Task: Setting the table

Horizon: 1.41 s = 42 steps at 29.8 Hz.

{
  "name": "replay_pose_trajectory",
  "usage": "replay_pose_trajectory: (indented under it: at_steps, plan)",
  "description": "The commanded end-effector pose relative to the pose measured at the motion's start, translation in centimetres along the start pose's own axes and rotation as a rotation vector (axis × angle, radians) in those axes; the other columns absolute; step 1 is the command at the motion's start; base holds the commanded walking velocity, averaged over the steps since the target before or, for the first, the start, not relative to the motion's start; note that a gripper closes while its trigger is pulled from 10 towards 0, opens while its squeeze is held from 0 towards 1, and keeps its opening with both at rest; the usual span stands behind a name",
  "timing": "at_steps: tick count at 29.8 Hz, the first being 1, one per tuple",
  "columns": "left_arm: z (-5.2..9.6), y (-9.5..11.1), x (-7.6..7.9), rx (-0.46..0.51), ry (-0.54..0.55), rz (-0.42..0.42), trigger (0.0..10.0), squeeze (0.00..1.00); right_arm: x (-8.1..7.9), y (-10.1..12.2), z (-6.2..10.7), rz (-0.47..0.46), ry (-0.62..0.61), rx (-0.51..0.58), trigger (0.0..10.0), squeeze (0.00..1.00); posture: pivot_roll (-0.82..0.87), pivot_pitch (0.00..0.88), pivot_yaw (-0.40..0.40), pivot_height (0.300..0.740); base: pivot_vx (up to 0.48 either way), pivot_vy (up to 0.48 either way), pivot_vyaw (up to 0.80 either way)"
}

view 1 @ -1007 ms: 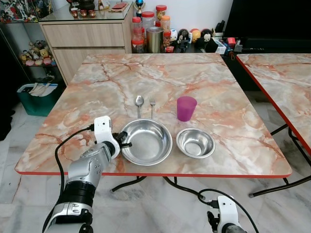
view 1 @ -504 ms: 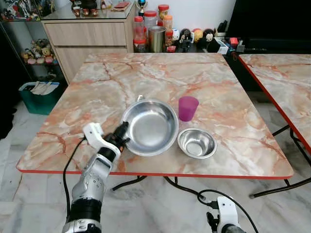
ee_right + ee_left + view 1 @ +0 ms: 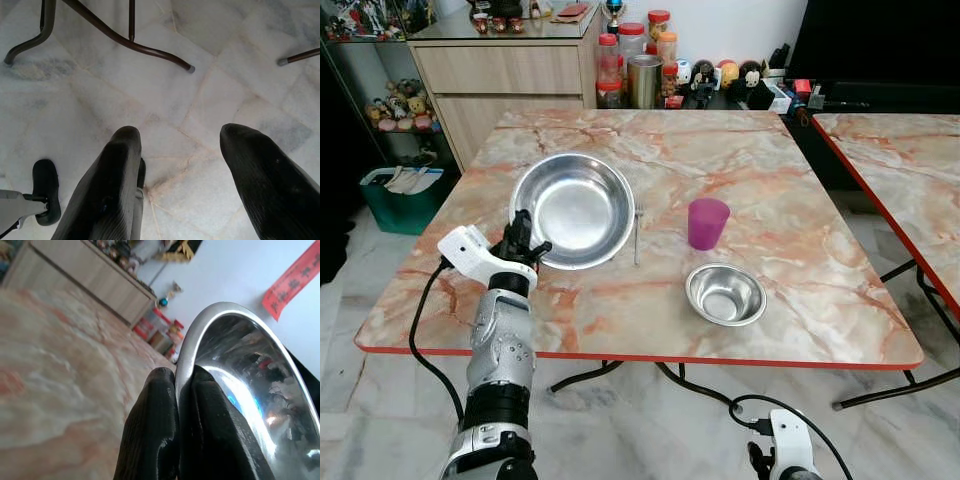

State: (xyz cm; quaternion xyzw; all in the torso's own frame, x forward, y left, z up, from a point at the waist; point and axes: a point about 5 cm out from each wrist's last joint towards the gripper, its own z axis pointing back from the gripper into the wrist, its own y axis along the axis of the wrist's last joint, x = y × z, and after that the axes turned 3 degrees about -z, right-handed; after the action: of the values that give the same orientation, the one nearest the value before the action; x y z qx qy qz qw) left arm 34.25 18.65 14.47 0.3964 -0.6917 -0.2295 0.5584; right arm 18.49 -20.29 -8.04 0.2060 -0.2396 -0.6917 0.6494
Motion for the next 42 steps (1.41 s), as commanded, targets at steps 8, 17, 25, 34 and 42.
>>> replay_pose_trajectory:
  at_steps: [8,17,25,34,42]
  plan:
    - [-0.6,0.6,0.7,0.053,-0.005,-0.112,10.0,0.00,0.0,0.1,0.0,-0.004,0.001,0.005,10.0,0.00,0.04,0.000,-0.053,0.740,0.000,-0.285,0.00]
    - [-0.5,0.8,0.7,0.064,-0.005,-0.131,10.0,0.00,-0.2,0.3,-0.1,0.004,0.003,0.009,10.0,0.00,0.04,0.000,-0.051,0.740,0.000,-0.280,0.00]
    - [-0.8,1.3,1.2,0.082,-0.023,-0.134,10.0,0.00,-0.1,0.0,0.0,0.008,0.002,0.002,10.0,0.00,0.03,0.000,-0.047,0.740,0.000,-0.264,0.00]
    - [-1.1,1.6,1.6,0.090,-0.035,-0.135,10.0,0.00,-0.1,-0.1,0.0,0.010,0.000,0.001,10.0,0.00,0.03,0.000,-0.041,0.740,0.000,-0.260,0.00]
    - [-1.1,1.6,1.8,0.089,-0.040,-0.137,10.0,0.00,-0.1,0.0,0.0,0.001,0.000,0.002,10.0,0.00,0.03,0.000,-0.043,0.740,0.000,-0.257,0.00]
